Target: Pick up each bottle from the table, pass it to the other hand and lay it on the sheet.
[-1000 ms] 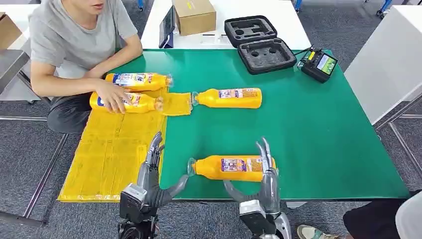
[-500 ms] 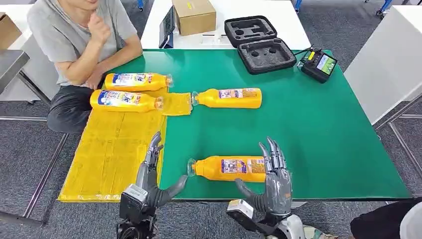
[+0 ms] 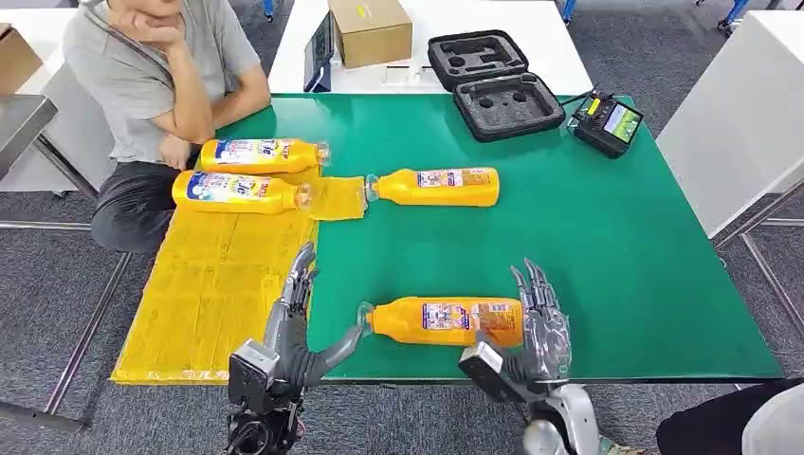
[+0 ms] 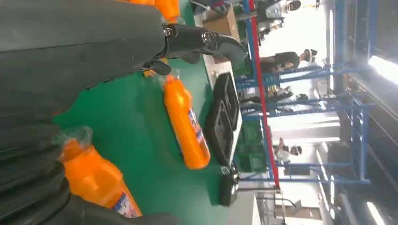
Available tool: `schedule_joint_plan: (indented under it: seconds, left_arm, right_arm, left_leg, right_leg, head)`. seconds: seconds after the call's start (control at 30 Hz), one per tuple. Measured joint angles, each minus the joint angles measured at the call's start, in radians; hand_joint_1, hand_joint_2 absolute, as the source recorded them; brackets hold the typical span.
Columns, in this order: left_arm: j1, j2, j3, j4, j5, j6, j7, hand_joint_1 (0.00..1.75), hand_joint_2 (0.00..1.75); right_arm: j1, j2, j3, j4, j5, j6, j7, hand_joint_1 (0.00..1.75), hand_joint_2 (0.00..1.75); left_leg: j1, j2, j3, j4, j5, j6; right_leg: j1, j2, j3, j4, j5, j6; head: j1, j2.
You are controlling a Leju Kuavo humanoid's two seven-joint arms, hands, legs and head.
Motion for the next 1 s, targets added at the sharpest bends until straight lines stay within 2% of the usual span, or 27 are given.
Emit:
schedule_joint_plan:
  seconds: [0.37, 1.0]
  left_arm:
    - [-0.029, -0.006, -0.033, 0.017, 0.012, 0.000, -0.002, 0.00, 1.75]
    - [-0.065, -0.021, -0.043, 0.024, 0.040, -0.003, -0.002, 0.00, 1.75]
  right_arm:
    - [-0.082, -0.025, -0.021, 0.124, 0.092, 0.055, 0.021, 0.00, 1.75]
    - [-0.100, -0.039, 0.023, 0.161, 0.165, 0.092, 0.035, 0.00, 1.75]
  left_leg:
    - [0.000, 0.000, 0.000, 0.000, 0.000, 0.000]
    - [0.000, 0.000, 0.000, 0.000, 0.000, 0.000]
  right_leg:
    - [0.000, 0.000, 0.000, 0.000, 0.000, 0.000]
    - [0.000, 0.000, 0.000, 0.000, 0.000, 0.000]
  head:
    - [0.000, 0.000]
    - [0.000, 0.000]
